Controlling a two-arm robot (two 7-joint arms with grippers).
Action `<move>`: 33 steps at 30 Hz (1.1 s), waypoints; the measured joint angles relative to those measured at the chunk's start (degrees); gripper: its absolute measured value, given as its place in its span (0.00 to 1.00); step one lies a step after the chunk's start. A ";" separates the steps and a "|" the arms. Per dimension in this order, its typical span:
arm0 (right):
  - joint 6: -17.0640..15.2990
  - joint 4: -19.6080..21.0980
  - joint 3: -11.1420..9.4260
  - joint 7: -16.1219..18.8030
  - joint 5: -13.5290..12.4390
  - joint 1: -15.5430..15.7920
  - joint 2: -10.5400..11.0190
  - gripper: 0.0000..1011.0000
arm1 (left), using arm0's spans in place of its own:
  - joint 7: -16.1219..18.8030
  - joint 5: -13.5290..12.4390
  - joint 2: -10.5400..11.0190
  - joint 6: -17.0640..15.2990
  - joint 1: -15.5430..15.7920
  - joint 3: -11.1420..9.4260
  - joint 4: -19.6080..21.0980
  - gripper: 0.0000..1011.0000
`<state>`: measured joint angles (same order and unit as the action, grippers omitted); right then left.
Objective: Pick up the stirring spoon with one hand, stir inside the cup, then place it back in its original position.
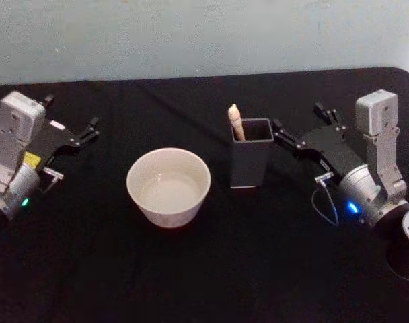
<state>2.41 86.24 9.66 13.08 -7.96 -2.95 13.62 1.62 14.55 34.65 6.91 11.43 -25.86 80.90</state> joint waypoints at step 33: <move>-1.22 0.18 0.17 -0.21 0.55 0.76 0.19 0.99 | 0.00 0.00 0.00 0.00 0.01 0.00 0.00 0.99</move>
<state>1.18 86.42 9.83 12.87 -7.41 -2.19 13.82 1.62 14.55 34.65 6.91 11.43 -25.86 80.90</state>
